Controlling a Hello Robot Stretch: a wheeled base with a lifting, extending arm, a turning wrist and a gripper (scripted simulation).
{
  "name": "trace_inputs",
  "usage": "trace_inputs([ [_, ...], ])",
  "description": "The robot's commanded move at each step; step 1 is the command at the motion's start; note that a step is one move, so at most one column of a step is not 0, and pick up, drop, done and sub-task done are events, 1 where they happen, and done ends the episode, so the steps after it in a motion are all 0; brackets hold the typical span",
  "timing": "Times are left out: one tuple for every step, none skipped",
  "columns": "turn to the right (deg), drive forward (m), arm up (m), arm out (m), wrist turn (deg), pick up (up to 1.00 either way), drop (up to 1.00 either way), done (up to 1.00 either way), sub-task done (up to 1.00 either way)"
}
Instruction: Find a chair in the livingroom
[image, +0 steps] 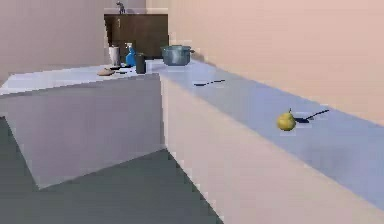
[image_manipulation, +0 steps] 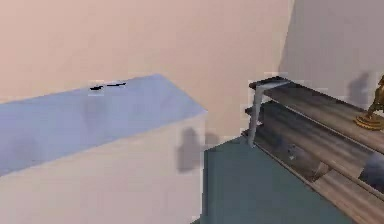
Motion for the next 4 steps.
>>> trace_inputs([
  [-45.0, 0.0, 0.0, 0.0, 0.0, 0.0, 0.0, 0.0, 0.0],
  [-24.0, 0.0, 0.0, 0.0, 0.0, 0.0, 0.0, 0.0, 0.0],
  [0.0, 1.0, 0.0, 0.0, 0.0, 0.0, 0.0, 0.0, 0.0],
  [-3.0, 0.0, 0.0, 0.0, 0.0, 0.0, 0.0, 0.0, 0.0],
])
